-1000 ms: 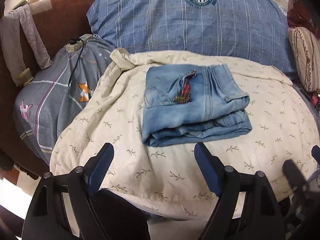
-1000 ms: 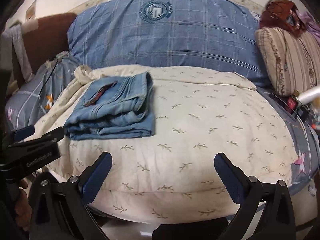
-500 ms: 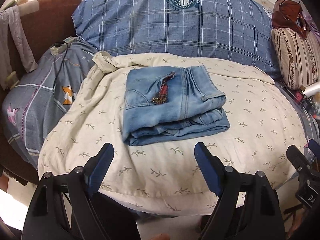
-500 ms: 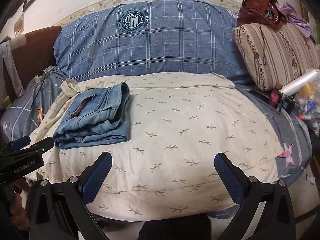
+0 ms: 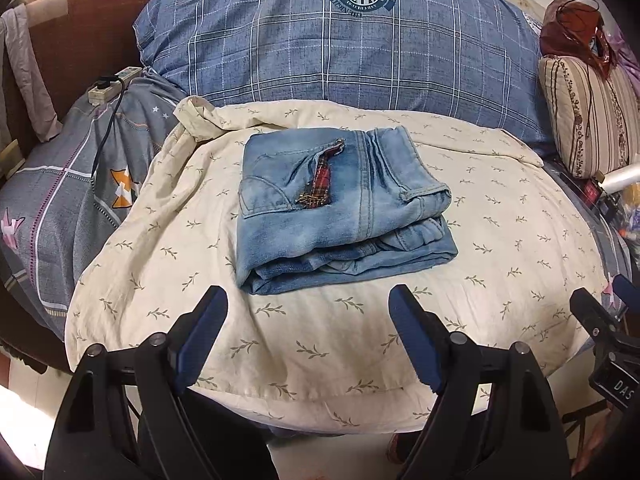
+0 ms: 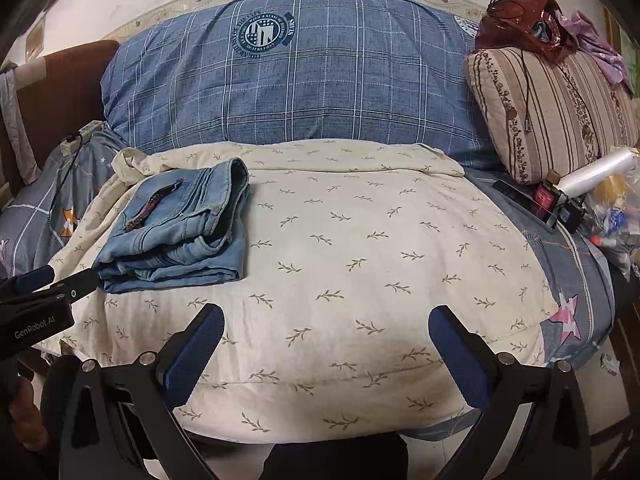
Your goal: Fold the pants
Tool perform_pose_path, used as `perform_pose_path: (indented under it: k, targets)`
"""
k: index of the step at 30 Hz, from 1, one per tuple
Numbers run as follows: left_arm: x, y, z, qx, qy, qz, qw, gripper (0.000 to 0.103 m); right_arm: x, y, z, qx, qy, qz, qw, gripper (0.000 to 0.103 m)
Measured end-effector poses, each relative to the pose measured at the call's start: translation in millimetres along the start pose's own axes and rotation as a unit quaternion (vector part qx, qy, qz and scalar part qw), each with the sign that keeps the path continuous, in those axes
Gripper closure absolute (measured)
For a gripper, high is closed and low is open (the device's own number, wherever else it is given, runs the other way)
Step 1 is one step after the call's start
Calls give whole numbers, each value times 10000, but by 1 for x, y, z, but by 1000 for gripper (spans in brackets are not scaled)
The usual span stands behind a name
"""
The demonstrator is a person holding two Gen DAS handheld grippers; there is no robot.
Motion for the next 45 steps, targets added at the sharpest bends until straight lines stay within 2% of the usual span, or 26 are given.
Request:
perform_pose_path:
  k: [12,21,45]
  targets:
    - [-10,-10,1,-124,76,19,9999,20,-4,-5,-13,-21,178,121,9998,1]
    - [-12,-7,0,-95,79,49,9999,20,-9,-1,-16,136,285,227,9992,1]
    - [-8,14,3,203,-55,116,9997,20,-7,14,-7,243,285,303,9988,1]
Point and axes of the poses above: each gripper's, at about its wrist camera, not at the fingertips, and y roughly against the way its jaws point, x to its right, z to its underside, the point moved 7 cm from there along -y, roughly the way its jaws point, and after that the axes turned 15 degrees about -x, right-handed, at the moved point
